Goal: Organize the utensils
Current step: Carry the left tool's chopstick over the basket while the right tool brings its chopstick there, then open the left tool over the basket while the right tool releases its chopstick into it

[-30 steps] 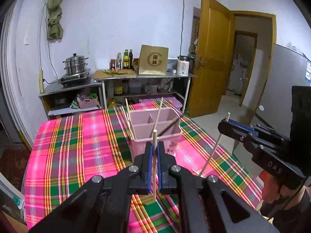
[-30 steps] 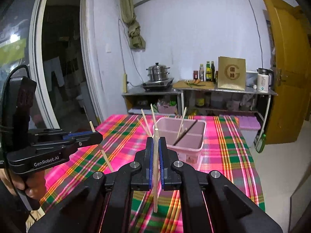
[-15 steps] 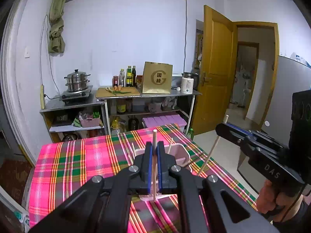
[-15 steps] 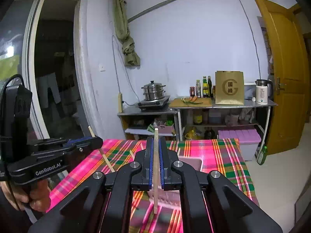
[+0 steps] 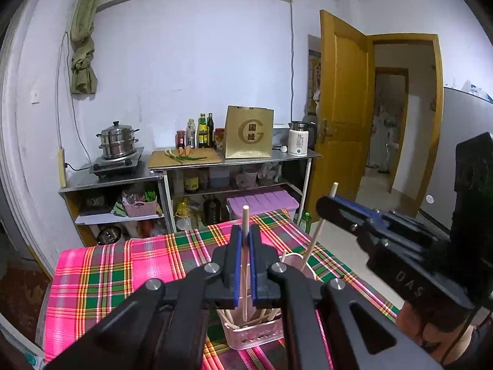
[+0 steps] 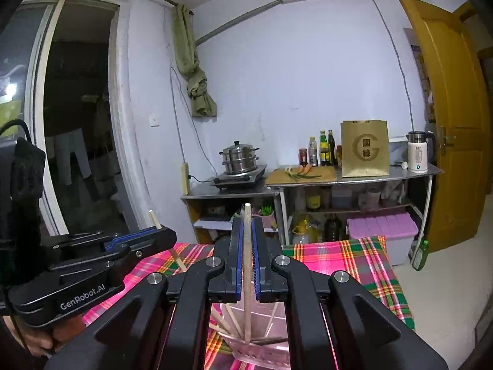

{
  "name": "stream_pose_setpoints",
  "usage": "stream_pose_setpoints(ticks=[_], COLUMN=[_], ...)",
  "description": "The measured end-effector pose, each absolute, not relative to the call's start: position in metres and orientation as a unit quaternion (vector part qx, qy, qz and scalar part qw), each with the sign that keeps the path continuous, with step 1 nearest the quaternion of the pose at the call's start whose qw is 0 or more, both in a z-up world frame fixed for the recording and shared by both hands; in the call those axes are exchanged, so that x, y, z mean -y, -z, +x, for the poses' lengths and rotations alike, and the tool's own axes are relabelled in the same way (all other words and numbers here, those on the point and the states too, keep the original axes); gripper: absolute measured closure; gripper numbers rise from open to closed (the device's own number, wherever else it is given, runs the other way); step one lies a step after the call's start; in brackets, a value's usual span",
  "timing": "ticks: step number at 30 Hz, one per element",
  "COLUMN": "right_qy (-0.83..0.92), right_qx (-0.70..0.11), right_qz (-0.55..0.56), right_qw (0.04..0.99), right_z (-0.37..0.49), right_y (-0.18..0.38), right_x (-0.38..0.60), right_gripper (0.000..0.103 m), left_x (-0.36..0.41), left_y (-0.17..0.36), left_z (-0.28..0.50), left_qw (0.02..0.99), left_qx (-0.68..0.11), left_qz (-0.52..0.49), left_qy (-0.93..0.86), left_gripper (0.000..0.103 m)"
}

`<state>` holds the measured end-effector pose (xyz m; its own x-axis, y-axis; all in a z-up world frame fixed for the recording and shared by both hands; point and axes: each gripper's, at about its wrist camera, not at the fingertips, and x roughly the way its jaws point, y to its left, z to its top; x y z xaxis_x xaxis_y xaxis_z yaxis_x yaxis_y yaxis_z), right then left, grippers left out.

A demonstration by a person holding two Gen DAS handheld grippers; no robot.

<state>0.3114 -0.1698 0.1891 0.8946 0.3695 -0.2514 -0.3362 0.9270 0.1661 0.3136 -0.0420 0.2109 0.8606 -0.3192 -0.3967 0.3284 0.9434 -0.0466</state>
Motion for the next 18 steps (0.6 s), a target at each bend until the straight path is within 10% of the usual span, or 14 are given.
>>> stream_pose_setpoints(ticks=[18], right_qy=[-0.167], right_qx=[-0.199], right_qz=[0.043], right_qw=[0.965], right_z=[0.351], right_y=[-0.123], right_x=[0.158], right_gripper=[0.098], left_x=[0.051], left_y=[-0.15], left_z=[0.342], left_qw=[0.949], left_qx=[-0.26], left_qz=[0.011], left_qy=[0.178], left_gripper=[0.098])
